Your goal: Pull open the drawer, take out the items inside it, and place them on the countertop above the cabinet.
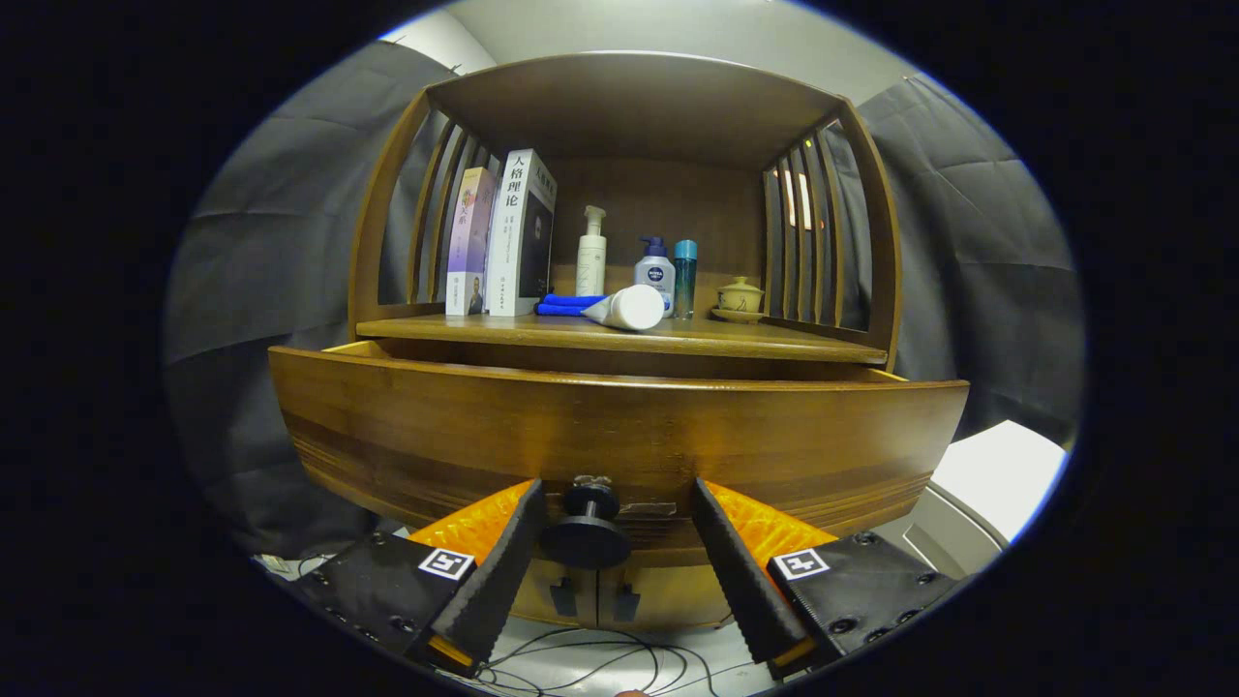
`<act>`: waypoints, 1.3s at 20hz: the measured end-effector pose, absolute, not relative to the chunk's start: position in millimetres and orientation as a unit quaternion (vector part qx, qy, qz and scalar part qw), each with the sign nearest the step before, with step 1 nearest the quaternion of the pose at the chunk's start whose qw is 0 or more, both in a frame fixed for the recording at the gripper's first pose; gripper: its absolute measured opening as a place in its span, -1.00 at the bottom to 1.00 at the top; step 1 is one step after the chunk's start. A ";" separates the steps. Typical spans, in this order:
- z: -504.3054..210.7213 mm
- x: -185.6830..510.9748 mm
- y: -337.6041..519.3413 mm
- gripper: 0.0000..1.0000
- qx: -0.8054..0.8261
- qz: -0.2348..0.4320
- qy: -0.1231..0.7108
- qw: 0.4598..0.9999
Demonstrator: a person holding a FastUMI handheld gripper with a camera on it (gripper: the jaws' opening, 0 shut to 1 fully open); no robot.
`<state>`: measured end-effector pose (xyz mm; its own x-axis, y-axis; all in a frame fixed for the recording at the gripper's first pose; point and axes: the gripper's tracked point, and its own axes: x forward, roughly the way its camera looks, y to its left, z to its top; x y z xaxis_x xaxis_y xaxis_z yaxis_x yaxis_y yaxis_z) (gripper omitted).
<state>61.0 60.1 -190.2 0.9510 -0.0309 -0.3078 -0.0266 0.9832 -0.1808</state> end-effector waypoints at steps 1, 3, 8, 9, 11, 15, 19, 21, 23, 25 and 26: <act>-191.6 64.9 60.2 0.94 -0.094 -0.001 0.155 0.983; -192.6 73.1 60.4 0.94 -0.098 -0.002 0.151 0.984; -196.9 93.0 59.9 0.97 -0.118 -0.003 0.147 0.982; -199.7 93.0 57.5 0.97 -0.116 -0.004 0.148 0.982; -200.0 98.9 57.4 0.97 -0.114 -0.004 0.148 0.982; -201.7 110.7 60.1 0.96 -0.104 -0.005 0.152 0.983; -204.4 125.9 59.4 0.96 -0.096 -0.006 0.158 0.983; -206.0 133.1 59.8 0.96 -0.089 -0.006 0.162 0.983; -207.0 140.1 59.7 0.95 -0.091 -0.006 0.163 0.982; -207.1 144.7 60.2 0.96 -0.091 -0.007 0.164 0.982; -206.9 146.4 60.4 0.96 -0.092 -0.009 0.161 0.983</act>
